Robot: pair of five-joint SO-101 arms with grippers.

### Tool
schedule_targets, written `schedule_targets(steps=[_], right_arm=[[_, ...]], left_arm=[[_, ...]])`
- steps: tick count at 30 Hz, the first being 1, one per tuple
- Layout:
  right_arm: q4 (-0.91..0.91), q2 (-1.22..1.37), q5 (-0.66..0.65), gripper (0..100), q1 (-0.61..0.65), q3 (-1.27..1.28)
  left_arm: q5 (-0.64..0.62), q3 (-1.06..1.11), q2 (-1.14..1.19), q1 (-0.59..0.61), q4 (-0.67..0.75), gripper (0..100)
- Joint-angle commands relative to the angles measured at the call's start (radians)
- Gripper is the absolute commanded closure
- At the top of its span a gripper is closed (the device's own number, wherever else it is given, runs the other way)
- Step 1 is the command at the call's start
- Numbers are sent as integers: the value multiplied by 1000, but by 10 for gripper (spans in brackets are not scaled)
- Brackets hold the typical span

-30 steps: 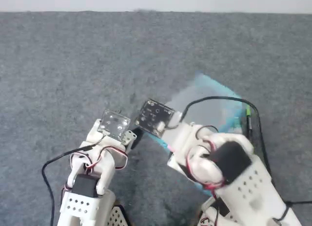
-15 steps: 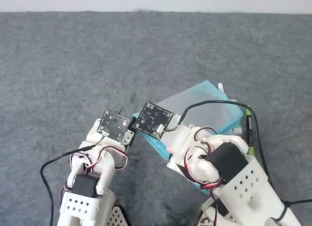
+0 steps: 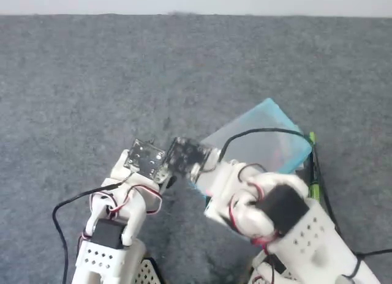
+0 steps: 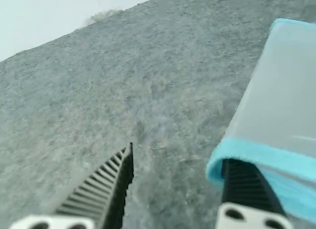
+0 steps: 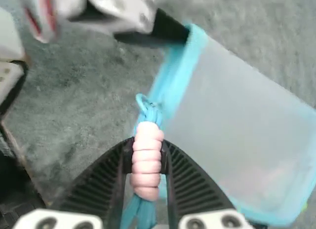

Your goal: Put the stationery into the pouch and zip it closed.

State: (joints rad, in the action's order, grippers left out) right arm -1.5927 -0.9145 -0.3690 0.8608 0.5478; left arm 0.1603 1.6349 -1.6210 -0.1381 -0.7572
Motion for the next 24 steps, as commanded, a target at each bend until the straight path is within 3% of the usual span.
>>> schedule_targets(steps=[1, 9, 12, 17, 20, 24], right_arm=[[24, -111, -5, 992, 77, 0], [27, -274, -15, 992, 82, 104], [27, -280, -15, 992, 79, 109], [27, -278, -14, 992, 76, 110], [24, -277, -11, 992, 68, 112], [27, -266, -11, 992, -59, 114]], left_arm=[[-11, 21, -18, -98, 40, 723], [-11, 36, -18, -133, 91, 729], [-6, 35, -18, -133, 95, 795], [-5, 33, -18, -132, 97, 992], [-5, 28, -18, -123, 97, 988], [-12, -4, -18, -52, 95, 989]])
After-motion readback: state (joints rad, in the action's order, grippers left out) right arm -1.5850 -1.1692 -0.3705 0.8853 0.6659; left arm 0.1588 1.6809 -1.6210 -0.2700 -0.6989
